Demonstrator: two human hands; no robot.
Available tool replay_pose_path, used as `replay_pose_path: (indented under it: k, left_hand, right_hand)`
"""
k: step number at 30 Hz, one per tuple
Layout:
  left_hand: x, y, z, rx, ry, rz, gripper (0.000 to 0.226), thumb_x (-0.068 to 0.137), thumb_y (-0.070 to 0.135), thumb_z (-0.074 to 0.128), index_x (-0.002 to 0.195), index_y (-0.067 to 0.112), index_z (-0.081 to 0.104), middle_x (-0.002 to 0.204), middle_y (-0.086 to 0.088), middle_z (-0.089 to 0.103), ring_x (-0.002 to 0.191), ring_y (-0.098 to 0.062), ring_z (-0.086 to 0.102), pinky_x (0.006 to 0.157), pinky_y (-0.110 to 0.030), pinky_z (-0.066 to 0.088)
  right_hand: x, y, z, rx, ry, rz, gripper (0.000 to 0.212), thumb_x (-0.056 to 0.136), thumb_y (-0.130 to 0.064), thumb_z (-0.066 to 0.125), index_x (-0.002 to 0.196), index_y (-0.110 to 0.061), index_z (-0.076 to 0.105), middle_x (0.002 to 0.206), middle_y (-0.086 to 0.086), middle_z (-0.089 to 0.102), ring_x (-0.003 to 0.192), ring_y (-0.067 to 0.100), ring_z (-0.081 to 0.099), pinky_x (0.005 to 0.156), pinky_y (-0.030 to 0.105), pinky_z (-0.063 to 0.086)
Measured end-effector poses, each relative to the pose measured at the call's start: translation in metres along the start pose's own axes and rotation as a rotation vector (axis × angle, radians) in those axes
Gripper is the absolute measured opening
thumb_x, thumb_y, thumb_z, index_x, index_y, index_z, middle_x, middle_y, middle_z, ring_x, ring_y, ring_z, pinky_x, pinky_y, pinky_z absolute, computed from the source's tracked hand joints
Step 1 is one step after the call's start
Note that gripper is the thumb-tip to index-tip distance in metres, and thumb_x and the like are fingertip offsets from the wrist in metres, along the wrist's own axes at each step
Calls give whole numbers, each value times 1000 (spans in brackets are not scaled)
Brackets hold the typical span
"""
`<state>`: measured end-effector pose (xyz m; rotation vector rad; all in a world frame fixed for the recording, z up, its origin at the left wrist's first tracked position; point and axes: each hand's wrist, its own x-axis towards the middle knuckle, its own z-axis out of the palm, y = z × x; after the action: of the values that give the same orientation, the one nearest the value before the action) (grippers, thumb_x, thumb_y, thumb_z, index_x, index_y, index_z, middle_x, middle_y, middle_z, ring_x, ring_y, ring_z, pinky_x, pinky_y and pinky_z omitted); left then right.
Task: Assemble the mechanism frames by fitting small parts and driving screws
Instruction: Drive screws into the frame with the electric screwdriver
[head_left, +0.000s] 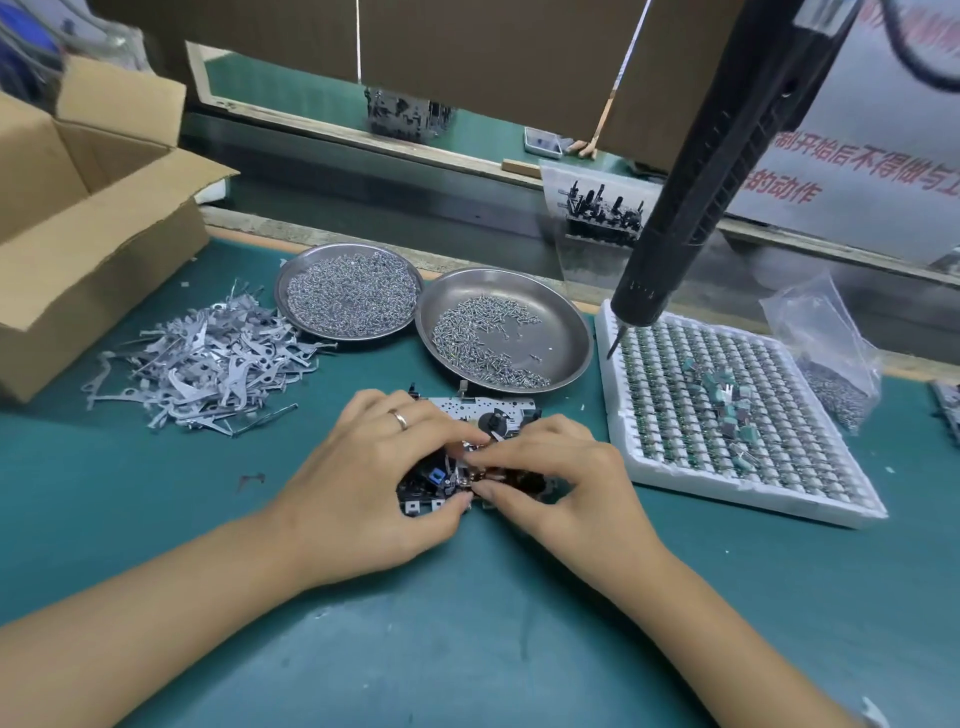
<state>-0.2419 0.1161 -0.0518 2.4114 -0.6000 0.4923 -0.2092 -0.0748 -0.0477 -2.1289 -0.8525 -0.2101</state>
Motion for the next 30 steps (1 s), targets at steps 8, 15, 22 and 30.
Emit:
replay_pose_path:
  k: [8, 15, 22, 30]
  left_hand:
    - [1, 2, 3, -21, 28, -42, 41, 73, 45, 59, 105, 22, 70, 89, 19, 66, 85, -1, 52, 88, -34, 39]
    - [3, 3, 6, -89, 33, -81, 30, 70, 42, 61, 91, 25, 73, 82, 19, 68, 81, 1, 53, 87, -28, 36]
    - [4, 1, 7, -172, 58, -136, 18, 62, 33, 75, 80, 29, 74, 75, 26, 63, 86, 6, 52, 88, -18, 33]
    - [5, 0, 7, -219, 53, -141, 25, 61, 49, 63, 78, 34, 73, 92, 26, 63, 85, 6, 52, 85, -14, 32]
  right_hand:
    - [1, -3, -1, 92, -39, 109, 17, 75, -5, 79, 89, -14, 78, 92, -8, 73, 91, 14, 56, 87, 36, 44]
    - [-1, -3, -1, 115, -24, 116, 21, 75, 1, 74, 88, -15, 79, 87, -11, 67, 87, 9, 56, 77, 18, 38]
    - [17, -6, -19, 190, 600, 97, 23, 82, -13, 63, 100, -27, 66, 97, -3, 64, 91, 9, 61, 86, 28, 48]
    - [102, -21, -72, 181, 677, 117, 89, 83, -28, 72, 150, -24, 14, 105, -24, 57, 98, -6, 57, 89, 13, 45]
